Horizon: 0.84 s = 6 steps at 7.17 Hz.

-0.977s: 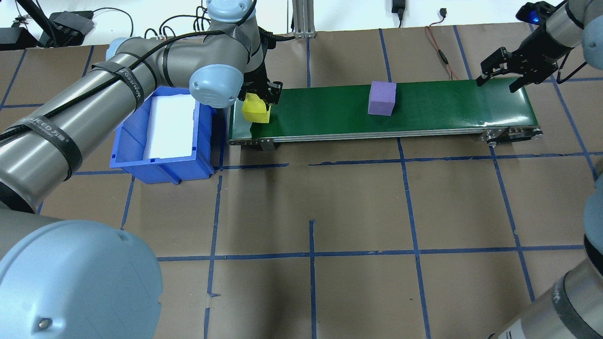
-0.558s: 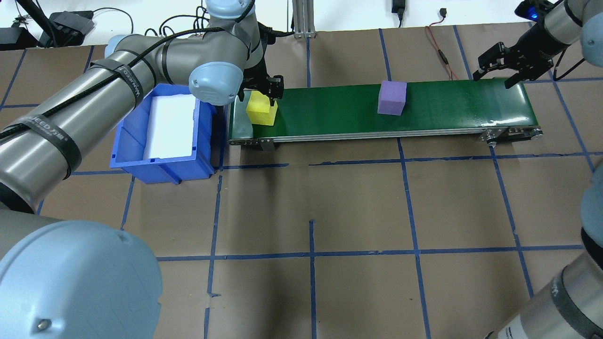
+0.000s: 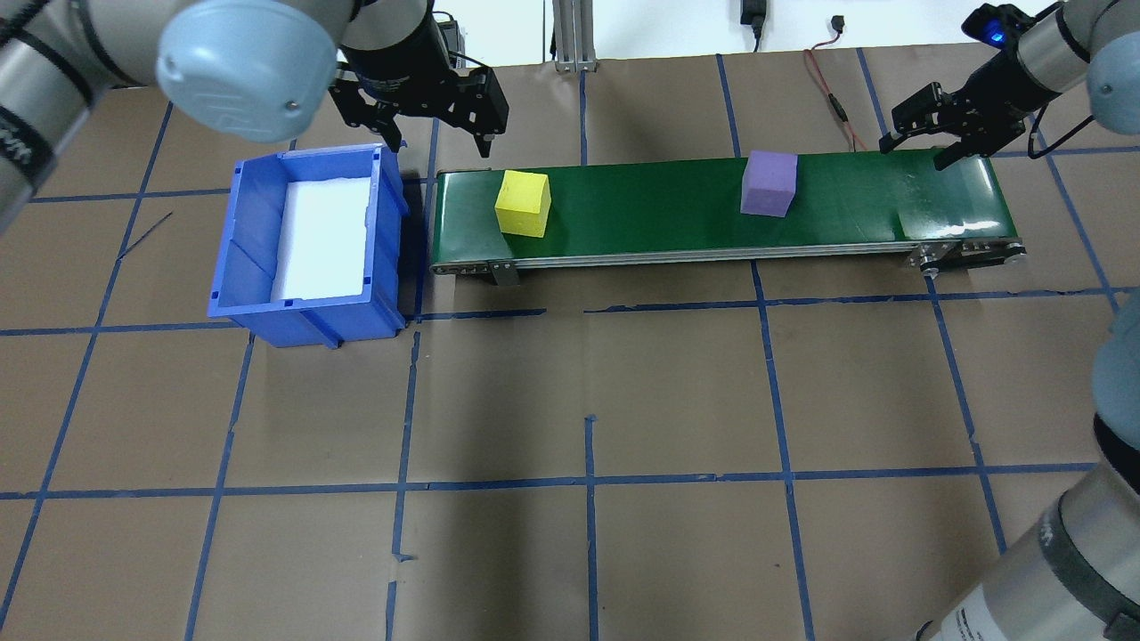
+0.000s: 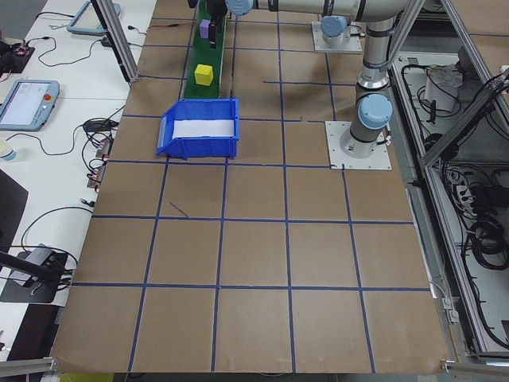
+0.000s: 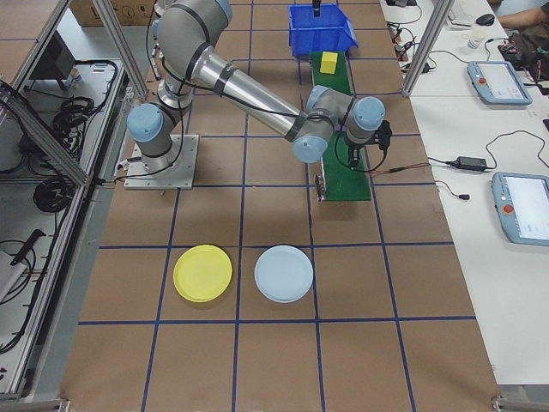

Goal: Move block left to right into plate

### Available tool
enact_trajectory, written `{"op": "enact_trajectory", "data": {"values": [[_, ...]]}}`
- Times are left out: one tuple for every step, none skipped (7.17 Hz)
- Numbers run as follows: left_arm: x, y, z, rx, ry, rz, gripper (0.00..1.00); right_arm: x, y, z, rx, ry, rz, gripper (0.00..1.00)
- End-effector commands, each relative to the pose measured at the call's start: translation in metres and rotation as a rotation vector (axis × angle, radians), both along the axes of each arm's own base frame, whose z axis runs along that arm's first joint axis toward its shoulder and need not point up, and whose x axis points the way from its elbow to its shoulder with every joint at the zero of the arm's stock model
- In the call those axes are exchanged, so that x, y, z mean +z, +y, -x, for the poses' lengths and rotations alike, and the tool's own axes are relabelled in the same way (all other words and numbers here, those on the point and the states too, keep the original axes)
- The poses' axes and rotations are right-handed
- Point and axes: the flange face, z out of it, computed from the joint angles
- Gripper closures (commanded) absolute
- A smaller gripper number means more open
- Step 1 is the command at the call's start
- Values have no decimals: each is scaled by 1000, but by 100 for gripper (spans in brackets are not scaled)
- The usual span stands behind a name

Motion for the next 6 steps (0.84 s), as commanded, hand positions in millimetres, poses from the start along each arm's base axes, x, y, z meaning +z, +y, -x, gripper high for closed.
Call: {"op": "enact_trajectory", "data": {"values": [[11, 32, -26, 14, 35, -30, 0, -1, 1, 0, 9, -3, 3, 0], [13, 50, -38, 48, 27, -17, 0, -1, 1, 0, 6, -3, 1, 0], [20, 58, -66, 91, 26, -4, 0, -2, 1, 0, 6, -4, 0, 0], [32, 67, -89, 129, 23, 11, 0, -2, 1, 0, 3, -3, -2, 0], [40, 75, -107, 164, -9, 3, 0, -2, 1, 0, -2, -5, -4, 0], [39, 75, -106, 178, -14, 1, 0, 0, 1, 0, 2, -2, 0, 0]]}}
